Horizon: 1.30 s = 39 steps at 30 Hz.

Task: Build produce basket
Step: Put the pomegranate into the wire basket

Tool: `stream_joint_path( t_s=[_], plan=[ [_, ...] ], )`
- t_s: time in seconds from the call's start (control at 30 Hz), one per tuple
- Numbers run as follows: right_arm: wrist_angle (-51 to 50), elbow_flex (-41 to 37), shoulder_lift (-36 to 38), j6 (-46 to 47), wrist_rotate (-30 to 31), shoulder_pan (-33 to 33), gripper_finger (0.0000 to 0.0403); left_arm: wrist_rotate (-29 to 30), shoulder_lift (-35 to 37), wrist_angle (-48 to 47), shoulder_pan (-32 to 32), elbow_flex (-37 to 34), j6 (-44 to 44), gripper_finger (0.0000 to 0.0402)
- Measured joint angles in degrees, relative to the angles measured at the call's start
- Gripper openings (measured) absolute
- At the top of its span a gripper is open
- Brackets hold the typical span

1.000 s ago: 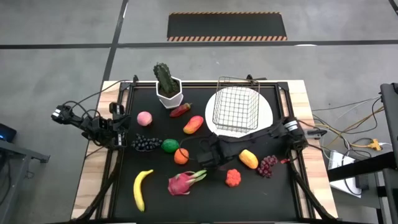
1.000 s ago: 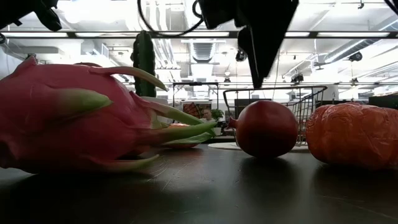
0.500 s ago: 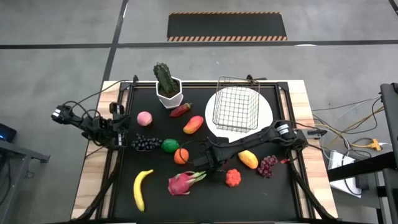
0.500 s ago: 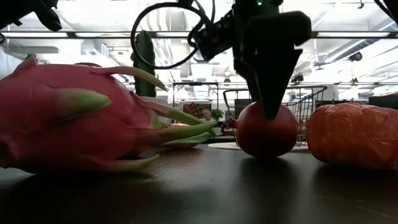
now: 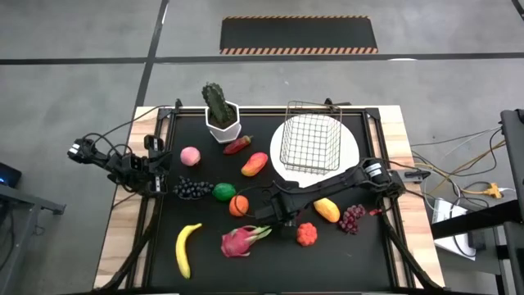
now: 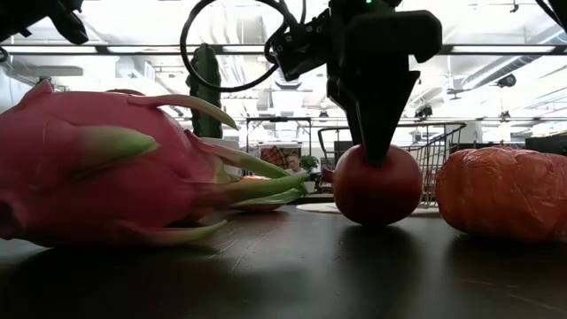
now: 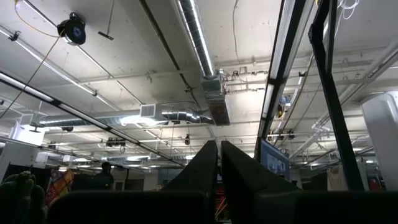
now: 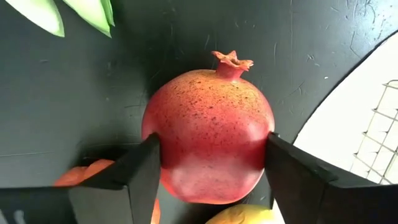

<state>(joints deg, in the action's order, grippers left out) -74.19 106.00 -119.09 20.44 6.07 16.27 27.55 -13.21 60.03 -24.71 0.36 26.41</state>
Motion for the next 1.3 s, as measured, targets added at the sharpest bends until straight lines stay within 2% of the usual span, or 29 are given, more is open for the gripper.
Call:
stream_joint_path(
  t_s=[0.17,0.23,0.4,0.53,0.67,0.8,0.87,0.97,1.1,1.3],
  plan=[
    [1.0,0.3,1.6,-1.7,0.2,0.0,0.023,0.0,0.0,0.0,0.0,0.0,0.0,0.0003],
    [4.0,0.3,3.9,-2.3,2.1,0.0,0.023,0.0,0.0,0.0,0.0,0.0,0.0,0.0003],
    [17.5,-3.0,12.3,-5.3,8.7,0.3,0.0241,0.0,0.1,0.0,0.0,0.0,0.0,0.0003],
    [32.5,-9.8,20.3,-10.0,16.2,0.3,0.0236,0.0,0.1,0.0,0.0,0.0,0.0,0.0003],
    [50.5,-20.3,28.1,-14.0,27.6,-0.9,0.0236,0.0,0.2,0.0,0.0,0.0,0.0,0.0003],
    [66.4,-33.0,33.5,-14.4,44.2,-1.9,0.0237,0.0,0.2,0.0,0.0,0.0,1.2,0.0003],
    [72.2,-38.7,35.9,-13.7,52.8,-2.4,0.0236,0.0,0.2,0.0,0.0,0.0,2.5,0.0003],
    [74.0,-45.6,38.9,-9.6,62.3,-3.9,0.0237,0.0,0.3,-0.1,0.0,0.0,2.5,0.0003],
    [73.7,-52.9,43.0,0.6,63.5,-6.3,0.0238,0.0,0.3,0.0,0.0,0.0,2.5,0.0003],
    [73.5,-60.0,48.0,5.9,60.1,-9.2,0.0237,0.0,0.2,0.0,0.0,0.0,2.5,0.0003]
  ],
)
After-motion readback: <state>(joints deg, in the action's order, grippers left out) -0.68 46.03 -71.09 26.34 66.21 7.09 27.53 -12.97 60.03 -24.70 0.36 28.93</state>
